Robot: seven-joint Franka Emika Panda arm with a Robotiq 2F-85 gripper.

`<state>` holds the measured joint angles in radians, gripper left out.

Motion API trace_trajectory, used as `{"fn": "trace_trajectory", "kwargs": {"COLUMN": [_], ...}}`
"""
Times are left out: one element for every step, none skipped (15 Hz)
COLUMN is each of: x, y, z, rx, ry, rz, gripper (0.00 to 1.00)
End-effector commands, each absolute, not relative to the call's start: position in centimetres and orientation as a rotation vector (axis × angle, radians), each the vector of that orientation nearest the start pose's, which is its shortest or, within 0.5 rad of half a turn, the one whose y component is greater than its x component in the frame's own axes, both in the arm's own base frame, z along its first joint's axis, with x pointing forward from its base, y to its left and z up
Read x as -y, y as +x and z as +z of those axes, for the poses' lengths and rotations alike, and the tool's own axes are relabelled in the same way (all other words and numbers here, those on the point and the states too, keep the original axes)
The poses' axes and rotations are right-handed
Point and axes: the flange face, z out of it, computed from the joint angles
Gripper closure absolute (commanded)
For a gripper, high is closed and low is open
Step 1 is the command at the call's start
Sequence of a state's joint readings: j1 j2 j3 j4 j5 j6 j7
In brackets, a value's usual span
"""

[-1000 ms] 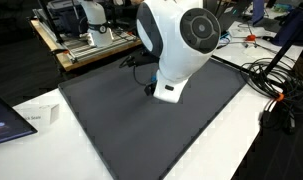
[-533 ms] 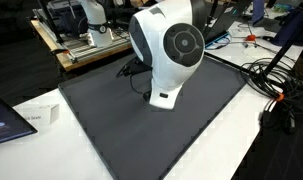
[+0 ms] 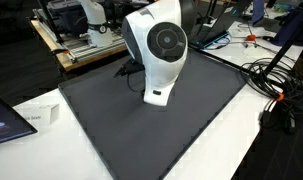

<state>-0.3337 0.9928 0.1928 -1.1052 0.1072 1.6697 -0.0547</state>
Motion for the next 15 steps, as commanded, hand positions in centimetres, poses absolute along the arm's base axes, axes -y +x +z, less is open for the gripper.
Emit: {"fn": "trace_trajectory", "kwargs": {"x": [13.7, 13.7, 13.8, 13.9, 13.8, 13.9, 13.8, 13.7, 13.6, 13.4, 13.2, 13.0, 12.7, 12.4, 12.2], "y": [68.1, 67.6, 67.0, 66.4, 65.7, 65.0, 64.2, 63.4, 62.6, 61.7, 60.8, 59.9, 59.0, 58.0, 57.1], "z": [20.5, 20.6, 20.8, 20.9, 21.0, 21.2, 21.2, 21.3, 21.5, 21.6, 21.7, 21.8, 21.9, 22.1, 22.2], "rx": [-0.222, -0.222, -0.221, -0.219, -0.214, -0.211, -0.210, -0.203, -0.196, -0.192, -0.184, -0.182, -0.184, -0.191, -0.203], "ry": [-2.733, -2.726, -2.721, -2.718, -2.715, -2.712, -2.709, -2.709, -2.708, -2.709, -2.710, -2.710, -2.710, -2.712, -2.712], "rz": [0.469, 0.443, 0.425, 0.406, 0.390, 0.371, 0.356, 0.339, 0.324, 0.308, 0.291, 0.271, 0.254, 0.230, 0.198], "gripper": [0.00, 0.00, 0.00, 0.00, 0.00, 0.00, 0.00, 0.00, 0.00, 0.00, 0.00, 0.00, 0.00, 0.00, 0.00]}}
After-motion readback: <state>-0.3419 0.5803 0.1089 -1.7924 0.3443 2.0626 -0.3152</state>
